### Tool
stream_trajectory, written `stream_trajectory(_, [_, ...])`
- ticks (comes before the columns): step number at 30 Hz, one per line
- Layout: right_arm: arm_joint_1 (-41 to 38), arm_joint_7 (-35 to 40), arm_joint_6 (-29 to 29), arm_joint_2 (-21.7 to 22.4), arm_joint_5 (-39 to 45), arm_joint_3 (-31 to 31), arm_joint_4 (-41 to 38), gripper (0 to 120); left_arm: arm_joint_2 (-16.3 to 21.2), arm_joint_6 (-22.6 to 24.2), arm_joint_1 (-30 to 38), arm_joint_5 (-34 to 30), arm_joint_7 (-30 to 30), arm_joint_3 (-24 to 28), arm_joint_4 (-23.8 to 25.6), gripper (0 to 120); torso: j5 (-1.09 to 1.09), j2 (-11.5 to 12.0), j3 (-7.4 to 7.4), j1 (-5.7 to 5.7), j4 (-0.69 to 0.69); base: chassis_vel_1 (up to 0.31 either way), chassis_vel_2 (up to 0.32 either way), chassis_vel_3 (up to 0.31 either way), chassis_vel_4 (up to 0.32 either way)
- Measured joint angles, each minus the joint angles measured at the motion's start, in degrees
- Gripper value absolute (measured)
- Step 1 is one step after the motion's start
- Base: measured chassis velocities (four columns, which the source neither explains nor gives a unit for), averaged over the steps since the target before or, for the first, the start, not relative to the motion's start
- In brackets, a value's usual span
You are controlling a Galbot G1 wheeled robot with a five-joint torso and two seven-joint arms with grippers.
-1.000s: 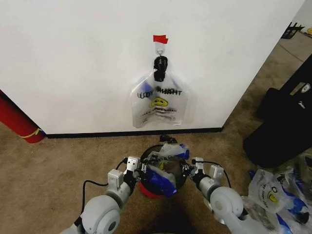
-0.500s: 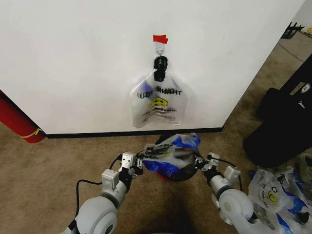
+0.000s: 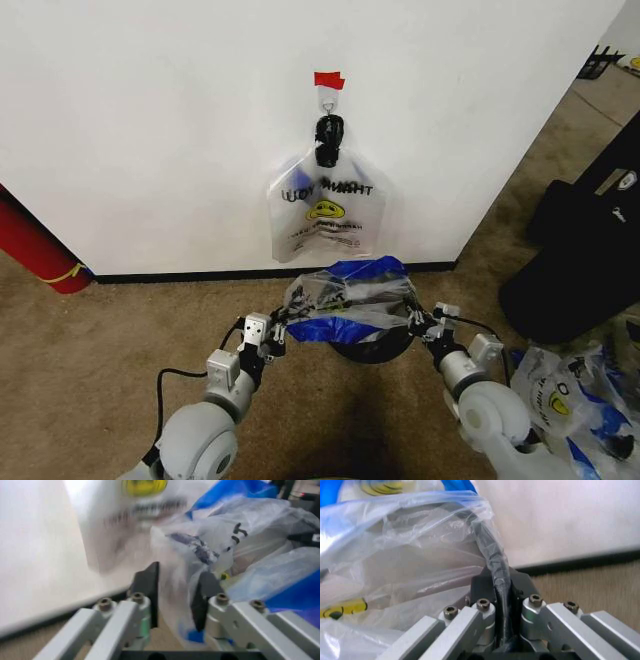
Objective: Pick up the garbage bag from the wall and place it over the trash bin.
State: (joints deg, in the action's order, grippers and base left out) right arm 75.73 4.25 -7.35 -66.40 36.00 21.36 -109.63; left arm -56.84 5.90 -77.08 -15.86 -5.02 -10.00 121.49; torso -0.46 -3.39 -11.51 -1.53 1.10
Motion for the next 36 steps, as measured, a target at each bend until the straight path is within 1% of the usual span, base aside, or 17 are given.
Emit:
stream_trajectory(1, [-0.1,-2.3,2.9,0.2,-3.5,0.1,1.2,1,0.6,-4.4,0.5,3.4,3.0,-1.2,-1.4,34,0.01,0.0,0.00,0.00,-0.01,0.000,0.000,0.000,0.000])
stream_trajectory(4, [-0.1,-6.4,8.0,0.8,-9.0,0.7,3.2,1,1.0,-12.1,1.8,6.3,9.4,-3.4,-3.8,48,0.01,0.0,0.00,0.00,0.01,0.000,0.000,0.000,0.000])
stream_trajectory(6, [-0.2,-9.4,11.6,0.9,-12.7,1.2,4.7,1,0.9,-14.7,2.5,7.1,12.6,-4.3,-4.8,54,0.00,0.0,0.00,0.00,0.01,0.000,0.000,0.000,0.000])
stream_trajectory(8, [-0.2,-10.1,12.4,0.9,-13.4,1.3,5.0,1,0.8,-15.2,2.7,7.3,13.1,-4.5,-5.0,56,0.00,0.0,0.00,0.00,0.01,0.000,0.000,0.000,0.000])
stream_trajectory(9, [-0.3,-13.0,15.2,1.0,-15.4,1.7,6.3,1,0.5,-16.0,3.2,7.5,14.1,-4.8,-5.7,65,0.00,0.0,0.00,0.00,0.01,0.000,0.000,0.000,0.000])
stream_trajectory(12, [-0.4,-17.1,18.7,1.1,-17.0,1.9,7.6,1,0.1,-16.3,3.7,6.8,15.6,-4.0,-6.3,76,0.01,0.0,0.00,0.00,0.01,0.000,0.000,0.000,0.000])
stream_trajectory(15, [-0.5,-18.3,19.4,1.1,-17.5,1.9,7.8,1,-0.1,-16.7,3.6,6.6,17.9,-3.6,-6.5,83,0.01,0.0,0.00,0.00,0.00,0.000,0.000,0.000,0.000])
stream_trajectory(17, [-0.6,-19.0,19.7,1.1,-17.7,1.9,7.8,1,-0.6,-17.2,3.4,7.0,20.2,-3.0,-6.8,92,0.01,0.0,0.00,0.00,0.00,0.000,0.000,0.000,0.000])
stream_trajectory(18, [-0.7,-19.3,19.7,1.0,-17.7,1.8,7.7,1,-0.9,-17.3,3.3,7.2,20.4,-2.7,-7.0,97,0.01,0.0,0.00,0.00,0.00,0.000,0.000,0.000,0.000])
stream_trajectory(20, [-0.8,-19.6,19.8,1.0,-17.8,1.8,7.6,1,-1.5,-17.1,3.4,7.3,19.8,-2.4,-7.3,99,0.00,0.0,0.00,0.00,0.00,0.000,0.000,0.000,0.000])
stream_trajectory(22, [-0.8,-19.7,19.9,1.0,-17.8,1.8,7.6,1,-1.6,-17.0,3.5,7.4,19.5,-2.3,-7.4,100,0.00,0.0,0.00,0.00,0.00,0.000,0.000,0.000,0.000])
stream_trajectory(25, [-0.4,-20.0,20.2,1.0,-18.0,1.8,7.2,1,-2.0,-15.1,3.8,7.1,15.3,-1.9,-7.4,94,0.01,0.0,0.00,0.00,0.00,0.000,0.000,0.000,0.000])
stream_trajectory(28, [-0.1,-20.1,20.6,1.0,-18.3,1.8,7.1,1,-1.9,-14.1,3.8,6.4,14.1,-1.8,-7.3,88,0.01,0.0,0.00,0.00,0.00,0.000,0.000,0.000,0.000])
stream_trajectory(30, [0.2,-20.3,21.0,1.0,-18.7,1.8,6.8,1,-2.0,-13.1,4.0,6.1,13.9,-1.6,-7.2,77,0.01,0.0,0.00,0.00,0.00,0.000,0.000,0.000,0.000])
stream_trajectory(33, [0.3,-20.6,21.2,0.9,-18.9,1.8,6.4,1,-2.3,-12.4,4.2,6.1,13.9,-1.3,-7.2,67,0.01,0.0,0.00,0.00,0.00,0.000,0.000,0.000,0.000])
stream_trajectory(34, [0.3,-20.6,21.2,0.9,-18.9,1.8,6.4,1,-2.3,-12.4,4.2,6.1,13.9,-1.3,-7.2,67,0.01,0.0,0.00,0.00,0.00,0.000,0.000,0.000,0.000])
stream_trajectory(36, [0.5,-20.8,21.4,0.9,-19.1,1.9,5.7,1,-2.6,-11.8,4.4,6.1,14.2,-0.9,-7.1,56,0.00,0.0,0.00,0.00,0.00,0.000,0.000,0.000,0.000])
